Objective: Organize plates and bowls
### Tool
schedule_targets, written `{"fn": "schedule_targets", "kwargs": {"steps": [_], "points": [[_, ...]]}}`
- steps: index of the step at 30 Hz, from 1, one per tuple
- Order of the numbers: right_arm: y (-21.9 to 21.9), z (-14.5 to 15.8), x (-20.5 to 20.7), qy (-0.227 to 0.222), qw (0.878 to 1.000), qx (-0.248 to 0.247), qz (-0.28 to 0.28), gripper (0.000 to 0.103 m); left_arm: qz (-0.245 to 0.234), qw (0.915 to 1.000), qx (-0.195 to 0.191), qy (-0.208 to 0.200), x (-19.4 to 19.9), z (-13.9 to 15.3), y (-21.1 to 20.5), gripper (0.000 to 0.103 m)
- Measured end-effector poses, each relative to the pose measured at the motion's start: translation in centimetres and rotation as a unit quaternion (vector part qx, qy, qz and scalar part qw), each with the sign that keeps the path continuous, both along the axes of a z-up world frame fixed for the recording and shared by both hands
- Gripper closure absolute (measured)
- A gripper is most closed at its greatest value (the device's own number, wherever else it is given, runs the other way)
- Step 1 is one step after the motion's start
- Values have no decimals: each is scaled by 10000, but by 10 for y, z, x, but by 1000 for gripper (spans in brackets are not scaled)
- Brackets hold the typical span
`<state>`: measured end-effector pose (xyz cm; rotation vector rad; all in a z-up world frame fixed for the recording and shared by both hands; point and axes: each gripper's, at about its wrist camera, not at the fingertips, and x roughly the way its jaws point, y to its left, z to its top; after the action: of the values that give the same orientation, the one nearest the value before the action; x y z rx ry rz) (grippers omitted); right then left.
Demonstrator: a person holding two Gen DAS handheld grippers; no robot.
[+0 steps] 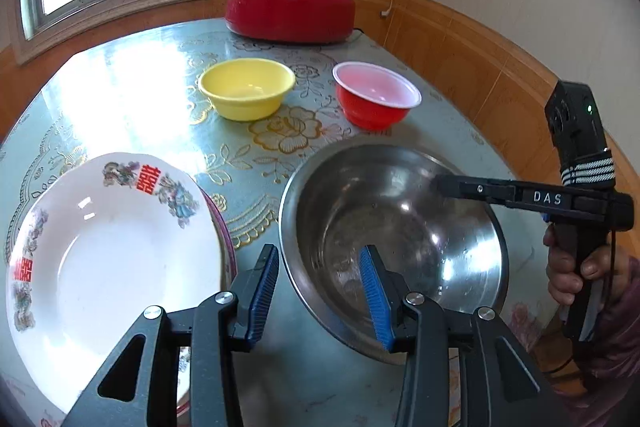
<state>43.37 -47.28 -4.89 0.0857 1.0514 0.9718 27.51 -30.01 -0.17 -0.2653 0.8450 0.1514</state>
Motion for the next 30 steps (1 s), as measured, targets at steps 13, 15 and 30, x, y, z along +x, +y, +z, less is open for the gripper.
{"fn": "schedule_targets", "kwargs": {"steps": [13, 15, 30], "points": [[42, 47, 10, -602, 9970, 164, 448, 74, 640, 9971, -378, -146, 60, 30, 60, 61], [60, 54, 10, -598, 9960, 274, 607, 74, 766, 9964, -354, -104, 70, 29, 71, 61], [190, 45, 70, -629, 9951, -591, 475, 74, 1265, 9903, -537, 223, 125, 5, 148, 60]]}}
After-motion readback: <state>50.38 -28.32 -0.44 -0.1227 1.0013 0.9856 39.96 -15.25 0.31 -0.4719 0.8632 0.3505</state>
